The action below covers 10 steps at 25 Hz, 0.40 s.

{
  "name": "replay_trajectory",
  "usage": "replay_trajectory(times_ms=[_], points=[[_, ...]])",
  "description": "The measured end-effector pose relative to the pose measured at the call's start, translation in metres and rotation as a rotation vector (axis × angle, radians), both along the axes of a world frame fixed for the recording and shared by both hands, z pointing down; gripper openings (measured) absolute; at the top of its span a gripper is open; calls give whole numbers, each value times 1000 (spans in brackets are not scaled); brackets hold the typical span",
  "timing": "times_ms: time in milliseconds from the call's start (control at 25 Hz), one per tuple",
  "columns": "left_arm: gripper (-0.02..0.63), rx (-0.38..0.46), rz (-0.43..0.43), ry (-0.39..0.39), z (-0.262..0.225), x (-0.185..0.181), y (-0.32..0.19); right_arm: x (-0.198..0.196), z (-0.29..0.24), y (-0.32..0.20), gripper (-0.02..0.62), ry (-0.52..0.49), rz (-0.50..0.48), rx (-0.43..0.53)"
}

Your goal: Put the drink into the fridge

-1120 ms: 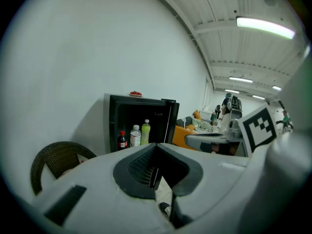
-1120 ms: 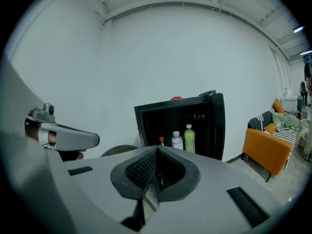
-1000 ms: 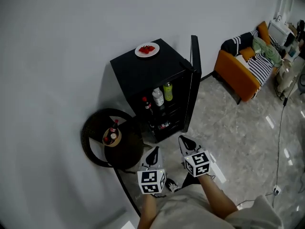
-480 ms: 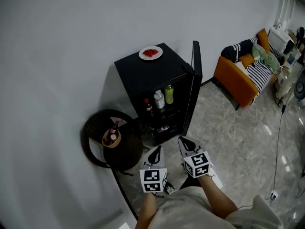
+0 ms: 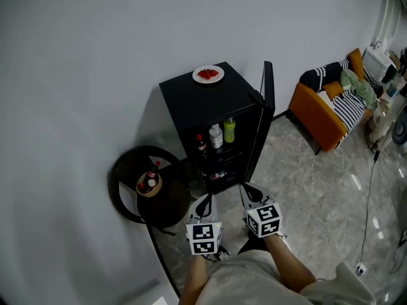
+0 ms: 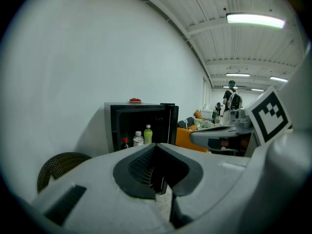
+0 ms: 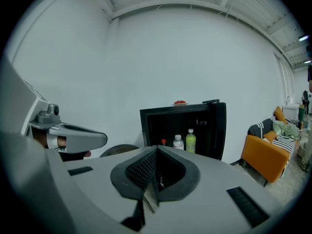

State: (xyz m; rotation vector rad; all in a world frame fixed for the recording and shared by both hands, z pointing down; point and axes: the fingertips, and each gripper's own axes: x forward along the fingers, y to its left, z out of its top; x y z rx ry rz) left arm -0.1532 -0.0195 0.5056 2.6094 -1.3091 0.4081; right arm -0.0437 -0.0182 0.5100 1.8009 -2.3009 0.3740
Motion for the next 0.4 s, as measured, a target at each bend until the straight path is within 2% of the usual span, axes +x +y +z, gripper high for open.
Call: replay_trajectory(times_ms=[200,400], points=[[2,-22,-14,30,0,0,0,3,0,2,6,2,8,-13],[2,-12,-28,29,2,-5,-1,2,2,4,6,-3,21,-10]])
